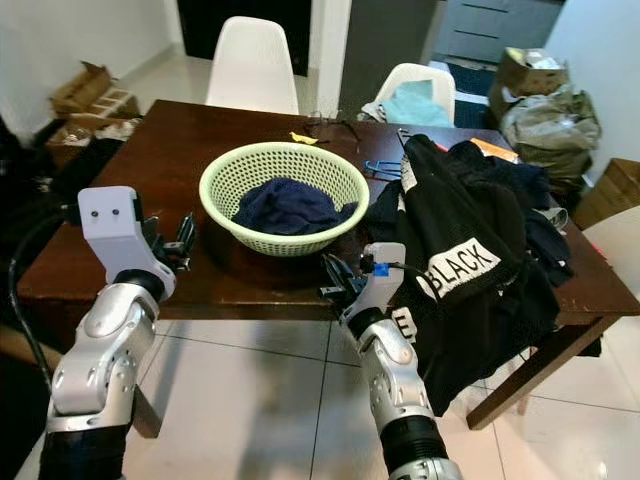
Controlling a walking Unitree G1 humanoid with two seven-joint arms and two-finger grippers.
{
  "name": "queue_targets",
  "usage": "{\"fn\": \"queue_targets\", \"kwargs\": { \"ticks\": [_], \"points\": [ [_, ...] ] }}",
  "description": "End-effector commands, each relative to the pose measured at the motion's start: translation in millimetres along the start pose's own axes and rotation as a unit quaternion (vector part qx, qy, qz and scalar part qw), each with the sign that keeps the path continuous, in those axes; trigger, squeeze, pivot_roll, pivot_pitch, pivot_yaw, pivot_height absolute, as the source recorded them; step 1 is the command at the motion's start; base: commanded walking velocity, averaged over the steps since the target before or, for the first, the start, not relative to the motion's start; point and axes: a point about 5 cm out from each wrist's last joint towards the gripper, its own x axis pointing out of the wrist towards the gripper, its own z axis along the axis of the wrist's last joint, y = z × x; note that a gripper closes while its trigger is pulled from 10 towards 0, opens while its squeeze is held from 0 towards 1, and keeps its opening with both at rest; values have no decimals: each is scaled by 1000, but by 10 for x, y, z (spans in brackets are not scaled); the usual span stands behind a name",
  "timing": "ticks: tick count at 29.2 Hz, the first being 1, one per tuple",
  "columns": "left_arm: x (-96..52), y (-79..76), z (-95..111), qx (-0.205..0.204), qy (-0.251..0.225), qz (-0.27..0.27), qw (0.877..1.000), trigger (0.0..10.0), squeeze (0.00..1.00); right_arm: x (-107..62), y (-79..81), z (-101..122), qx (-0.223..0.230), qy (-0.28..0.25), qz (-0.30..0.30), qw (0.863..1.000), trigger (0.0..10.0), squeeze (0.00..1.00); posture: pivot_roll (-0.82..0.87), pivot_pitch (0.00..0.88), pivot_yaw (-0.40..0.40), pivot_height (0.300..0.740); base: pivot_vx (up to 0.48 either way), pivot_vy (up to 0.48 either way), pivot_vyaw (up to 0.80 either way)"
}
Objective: Hang hanger
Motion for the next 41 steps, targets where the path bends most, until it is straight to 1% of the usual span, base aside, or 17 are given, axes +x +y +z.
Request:
{"fn": "queue_targets", "kwargs": {
  "ticks": [1,6,8,10,11,12,14,16,18,23,27,30,33,34,36,37,41],
  "points": [
    [-6,-35,-24,10,-4,-7,1000,10000,0,-18,-31,14,0,0,-6,1000,10000,0,17,67,-100,740,0,0,0],
    [-15,-41,-12,22,-11,-9,1000,10000,0,-7,-17,44,-2,-7,-4,1000,10000,0,18,68,-101,740,0,0,0],
    [-17,-63,1,32,-11,-17,999,10000,0,4,-25,175,-14,-55,-18,998,10000,0,24,68,-100,740,0,0,0],
    [-17,-78,10,26,-15,-27,999,10000,0,26,-15,394,-36,-123,-29,991,10000,0,23,68,-97,740,0,0,0],
    [-17,-78,10,26,-15,-27,999,10000,0,26,-15,394,-36,-123,-29,991,10000,0,23,68,-97,740,0,0,0],
    [-17,-76,10,22,-17,-29,999,10000,0,30,-12,477,-41,-148,-34,988,10000,0,21,67,-91,740,0,0,0],
    [-24,-65,-5,25,-19,-31,999,10000,0,57,4,574,-36,-167,-30,985,10000,0,20,68,-90,740,0,0,0],
    [-27,-63,-11,24,-20,-31,999,10000,0,73,16,587,-33,-165,-24,986,10000,0,20,68,-90,740,0,0,0],
    [-31,-63,14,17,-28,-31,999,10000,0,112,94,580,-17,-151,5,988,10000,0,24,68,-97,740,0,0,0],
    [-30,-54,47,13,-37,-28,999,10000,0,150,202,536,2,-133,39,990,10000,0,28,63,-105,740,251,0,0],
    [-31,-49,55,14,-39,-26,999,10000,0,161,233,514,2,-126,49,991,10000,0,28,63,-105,740,358,0,0],
    [-32,-41,79,14,-45,-24,999,10000,0,178,309,464,-32,-110,75,991,10000,0,30,54,-109,740,400,0,267],
    [-26,-38,89,14,-47,-24,999,10000,0,180,315,454,-31,-108,75,991,10000,0,30,53,-109,740,404,0,800],
    [-22,-39,91,15,-48,-24,998,10000,0,180,291,449,-8,-107,64,992,10000,0,31,48,-110,740,405,0,0],
    [-22,-39,91,15,-48,-24,998,10000,0,180,291,449,-8,-107,64,992,10000,0,31,48,-110,740,405,0,0],
    [-21,-39,91,16,-49,-24,998,10000,0,179,273,446,9,-107,57,993,10000,0,31,48,-110,740,405,0,0],
    [-19,-37,96,17,-52,-26,998,10000,0,165,249,461,0,-108,56,993,10000,0,31,41,-111,740,403,0,0]
  ]
}}
